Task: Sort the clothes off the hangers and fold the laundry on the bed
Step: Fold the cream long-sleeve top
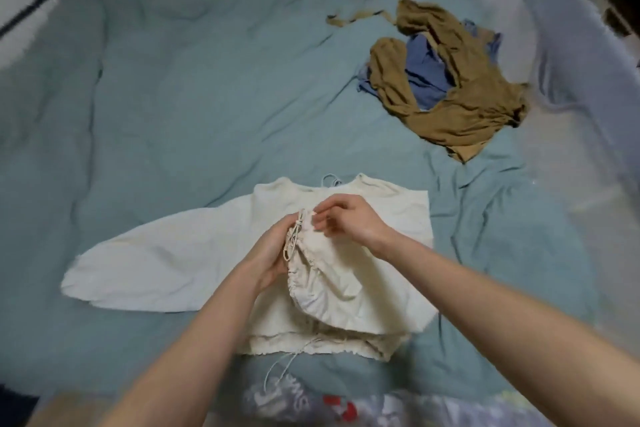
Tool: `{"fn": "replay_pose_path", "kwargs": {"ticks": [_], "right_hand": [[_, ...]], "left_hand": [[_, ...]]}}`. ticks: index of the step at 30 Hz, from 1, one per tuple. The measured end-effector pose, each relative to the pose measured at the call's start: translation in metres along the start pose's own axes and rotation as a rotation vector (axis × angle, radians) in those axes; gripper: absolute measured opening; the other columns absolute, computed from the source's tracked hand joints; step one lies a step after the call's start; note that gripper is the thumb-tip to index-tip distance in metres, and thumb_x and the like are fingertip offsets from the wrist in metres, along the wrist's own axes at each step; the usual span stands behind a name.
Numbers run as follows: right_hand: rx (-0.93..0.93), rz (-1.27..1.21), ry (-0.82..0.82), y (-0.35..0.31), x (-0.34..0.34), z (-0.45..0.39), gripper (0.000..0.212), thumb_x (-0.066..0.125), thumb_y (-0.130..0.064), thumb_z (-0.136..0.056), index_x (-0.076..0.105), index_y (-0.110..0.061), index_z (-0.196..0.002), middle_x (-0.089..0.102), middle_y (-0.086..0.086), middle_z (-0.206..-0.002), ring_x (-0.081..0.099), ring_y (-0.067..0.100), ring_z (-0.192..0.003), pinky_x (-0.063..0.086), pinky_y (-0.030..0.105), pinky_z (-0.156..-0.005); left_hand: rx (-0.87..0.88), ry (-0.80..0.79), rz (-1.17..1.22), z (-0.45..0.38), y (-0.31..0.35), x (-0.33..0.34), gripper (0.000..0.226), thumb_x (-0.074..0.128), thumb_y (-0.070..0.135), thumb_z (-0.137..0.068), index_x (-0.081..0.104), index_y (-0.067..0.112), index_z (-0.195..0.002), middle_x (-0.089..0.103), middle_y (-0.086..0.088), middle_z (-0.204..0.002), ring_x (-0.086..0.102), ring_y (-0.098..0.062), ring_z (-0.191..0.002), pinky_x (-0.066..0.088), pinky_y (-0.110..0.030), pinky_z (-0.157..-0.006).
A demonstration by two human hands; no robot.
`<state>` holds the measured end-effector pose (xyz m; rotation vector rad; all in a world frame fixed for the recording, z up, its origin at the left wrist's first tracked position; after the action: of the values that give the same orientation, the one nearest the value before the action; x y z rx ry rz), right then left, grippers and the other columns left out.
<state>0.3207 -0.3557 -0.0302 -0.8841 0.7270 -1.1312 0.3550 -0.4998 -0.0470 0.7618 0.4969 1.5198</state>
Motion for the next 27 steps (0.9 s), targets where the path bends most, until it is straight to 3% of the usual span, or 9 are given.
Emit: {"fn": "replay_pose_path", "kwargs": {"ticks": [3, 5, 6, 10, 13, 16, 19, 23, 27], "right_hand": [[-0.314, 0.671, 0.02, -0.008, 0.043, -0.03, 0.038, 0.045, 0.004, -0.083, 0.061, -0.008, -0.115, 0.064, 0.012, -0.121, 0.057, 0.025, -0.112, 0.045, 0.034, -0.096], [-0.364, 0.972, -0.063, -0.003, 0.076, -0.054, 0.048, 0.05, -0.004, -0.084, 0.052, -0.012, -0.132, 0.055, 0.008, -0.134, 0.047, 0.026, -0.125, 0.034, 0.035, -0.105], [-0.341, 1.035, -0.089, 0.001, 0.09, -0.066, 0.046, 0.05, -0.006, -0.086, 0.051, -0.013, -0.132, 0.056, 0.008, -0.133, 0.048, 0.026, -0.124, 0.034, 0.034, -0.103], [-0.268, 1.037, -0.028, 0.011, 0.127, -0.109, 0.018, 0.054, -0.009, -0.082, 0.067, -0.011, -0.094, 0.069, 0.01, -0.1, 0.06, 0.03, -0.096, 0.043, 0.032, -0.079], [-0.282, 1.054, 0.038, 0.021, 0.141, -0.135, 0.012, 0.056, -0.007, -0.08, 0.066, -0.01, -0.085, 0.067, 0.009, -0.091, 0.059, 0.029, -0.088, 0.041, 0.032, -0.072], [-0.276, 1.13, 0.073, 0.048, 0.148, -0.157, 0.016, 0.055, -0.008, -0.082, 0.068, -0.01, -0.092, 0.068, 0.011, -0.095, 0.06, 0.032, -0.091, 0.042, 0.035, -0.078], [-0.241, 1.198, 0.109, 0.082, 0.142, -0.167, 0.025, 0.05, -0.014, -0.091, 0.062, -0.01, -0.112, 0.063, 0.013, -0.111, 0.055, 0.033, -0.103, 0.035, 0.036, -0.091], [-0.265, 1.27, 0.2, 0.115, 0.116, -0.175, 0.033, 0.048, -0.024, -0.095, 0.053, -0.014, -0.126, 0.053, 0.008, -0.128, 0.038, 0.027, -0.13, 0.01, 0.037, -0.114], [-0.183, 1.324, 0.39, 0.132, 0.072, -0.186, 0.035, 0.048, -0.021, -0.093, 0.051, -0.01, -0.126, 0.045, 0.013, -0.137, 0.027, 0.031, -0.139, 0.002, 0.042, -0.117]], "left_hand": [[-0.016, 0.032, 0.152, 0.003, -0.004, -0.055, 0.034, 0.043, 0.028, -0.095, 0.069, 0.013, -0.079, 0.071, -0.005, -0.073, 0.067, -0.02, -0.07, 0.049, -0.028, -0.068], [-0.033, 0.047, 0.226, -0.004, -0.006, -0.089, 0.041, 0.042, 0.033, -0.097, 0.073, 0.012, -0.079, 0.072, -0.01, -0.081, 0.068, -0.023, -0.077, 0.049, -0.03, -0.073], [-0.04, 0.037, 0.242, -0.007, -0.007, -0.103, 0.045, 0.041, 0.04, -0.097, 0.074, 0.01, -0.091, 0.073, -0.013, -0.093, 0.069, -0.026, -0.086, 0.05, -0.032, -0.078], [-0.039, -0.046, 0.11, -0.028, -0.01, -0.155, 0.065, 0.066, 0.059, -0.079, 0.063, 0.01, -0.122, 0.07, -0.009, -0.111, 0.068, -0.024, -0.102, 0.05, -0.035, -0.087], [-0.049, 0.081, -0.188, -0.054, -0.027, -0.189, 0.058, 0.082, 0.036, -0.072, 0.059, 0.017, -0.122, 0.069, -0.002, -0.109, 0.068, -0.017, -0.094, 0.053, -0.03, -0.077], [-0.005, 0.21, -0.405, -0.089, -0.049, -0.208, 0.031, 0.072, 0.013, -0.081, 0.064, 0.013, -0.112, 0.07, -0.007, -0.106, 0.066, -0.021, -0.09, 0.051, -0.027, -0.075], [0.09, 0.339, -0.654, -0.121, -0.067, -0.221, 0.004, 0.063, 0.02, -0.086, 0.066, 0.021, -0.087, 0.071, -0.004, -0.095, 0.066, -0.027, -0.092, 0.053, -0.035, -0.082], [0.262, 0.444, -0.782, -0.153, -0.067, -0.221, 0.027, 0.052, 0.035, -0.094, 0.056, 0.019, -0.073, 0.066, -0.005, -0.082, 0.061, -0.032, -0.084, 0.048, -0.035, -0.072], [0.31, 0.493, -0.965, -0.179, -0.071, -0.215, 0.032, 0.041, 0.042, -0.099, 0.061, 0.019, -0.09, 0.067, -0.007, -0.097, 0.059, -0.033, -0.094, 0.045, -0.036, -0.075]]}}
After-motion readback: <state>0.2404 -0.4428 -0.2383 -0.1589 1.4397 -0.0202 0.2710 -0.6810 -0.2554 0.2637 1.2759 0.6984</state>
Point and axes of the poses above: each hand's wrist, its own z-axis away from the middle knuckle, its own x-axis out of the palm, y = z × x, the point moved 4 cm from there along -z, towards the middle knuckle
